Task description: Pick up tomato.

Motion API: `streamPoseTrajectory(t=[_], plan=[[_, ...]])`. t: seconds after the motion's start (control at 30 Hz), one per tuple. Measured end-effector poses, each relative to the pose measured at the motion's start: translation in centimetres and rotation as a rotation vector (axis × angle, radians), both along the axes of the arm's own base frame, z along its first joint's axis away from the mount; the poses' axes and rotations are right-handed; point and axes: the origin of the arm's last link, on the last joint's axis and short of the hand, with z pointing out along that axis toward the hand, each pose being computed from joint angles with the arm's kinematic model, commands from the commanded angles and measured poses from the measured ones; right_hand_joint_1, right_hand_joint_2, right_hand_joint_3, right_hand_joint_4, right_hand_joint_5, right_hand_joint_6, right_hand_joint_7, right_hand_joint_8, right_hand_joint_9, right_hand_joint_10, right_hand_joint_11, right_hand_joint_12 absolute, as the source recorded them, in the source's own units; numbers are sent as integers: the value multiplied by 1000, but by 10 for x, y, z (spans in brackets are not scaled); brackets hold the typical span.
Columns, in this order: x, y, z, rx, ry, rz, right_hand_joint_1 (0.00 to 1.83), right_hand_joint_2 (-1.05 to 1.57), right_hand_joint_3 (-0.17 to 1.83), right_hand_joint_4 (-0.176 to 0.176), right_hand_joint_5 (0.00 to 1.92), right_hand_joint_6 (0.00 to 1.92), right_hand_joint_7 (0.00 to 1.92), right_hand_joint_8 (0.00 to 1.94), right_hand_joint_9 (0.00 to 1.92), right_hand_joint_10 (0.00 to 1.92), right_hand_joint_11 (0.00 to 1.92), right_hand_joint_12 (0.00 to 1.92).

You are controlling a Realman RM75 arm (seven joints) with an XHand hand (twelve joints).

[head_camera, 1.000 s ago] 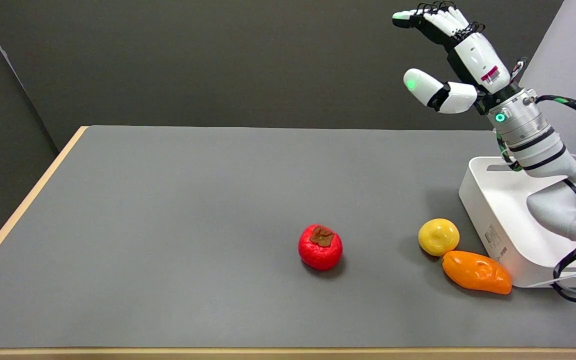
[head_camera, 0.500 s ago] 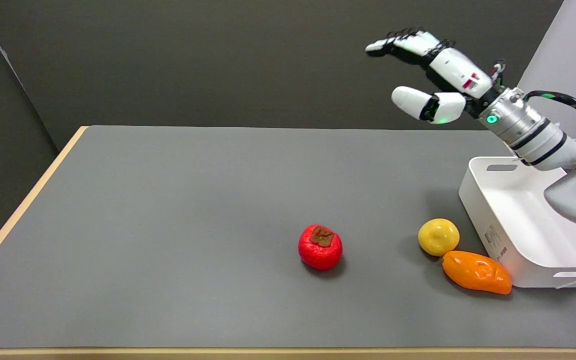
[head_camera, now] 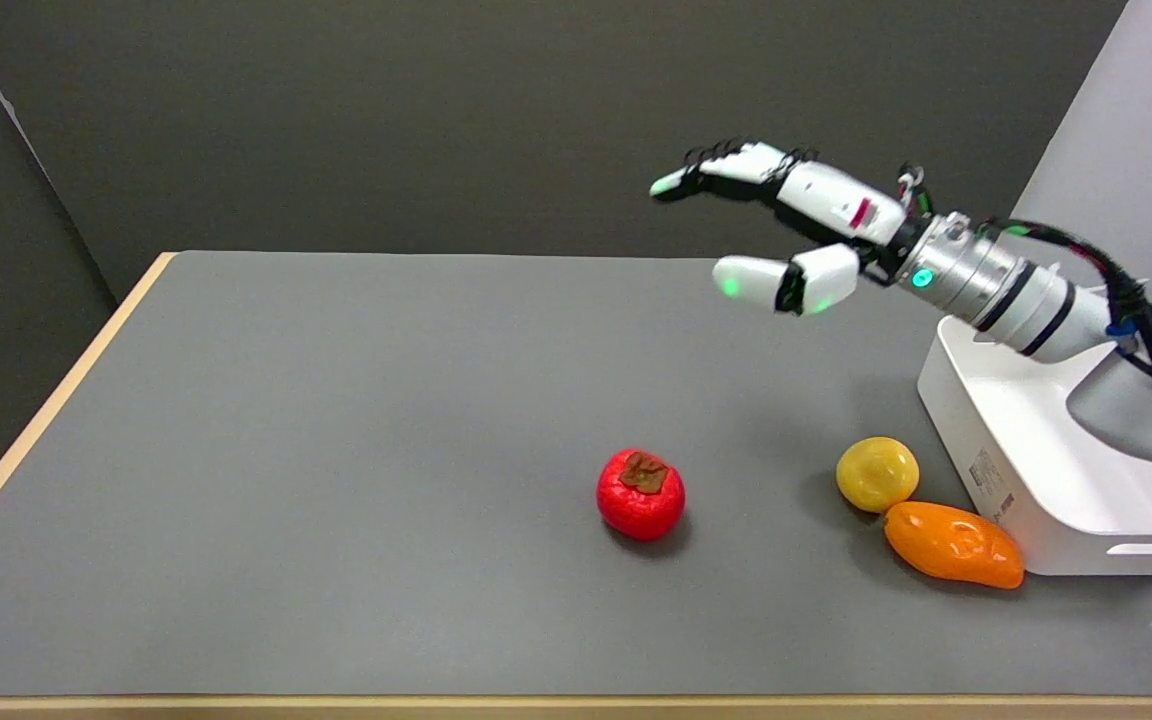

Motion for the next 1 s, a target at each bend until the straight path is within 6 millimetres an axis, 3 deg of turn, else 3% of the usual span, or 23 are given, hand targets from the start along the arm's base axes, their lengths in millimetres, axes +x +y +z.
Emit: streamPoseTrajectory(t=[0.23, 0.77, 1.0], plan=[[-18, 7, -22, 52, 13, -71, 396, 597, 874, 101, 266, 502, 377, 377, 195, 661, 39, 1158], [-48, 35, -76, 213, 290, -99, 347, 535, 946, 29, 98, 417, 196, 379, 70, 629, -1, 1026], [-54, 46, -92, 263, 412, -74, 375, 524, 944, 19, 81, 412, 167, 370, 45, 621, -1, 1016]])
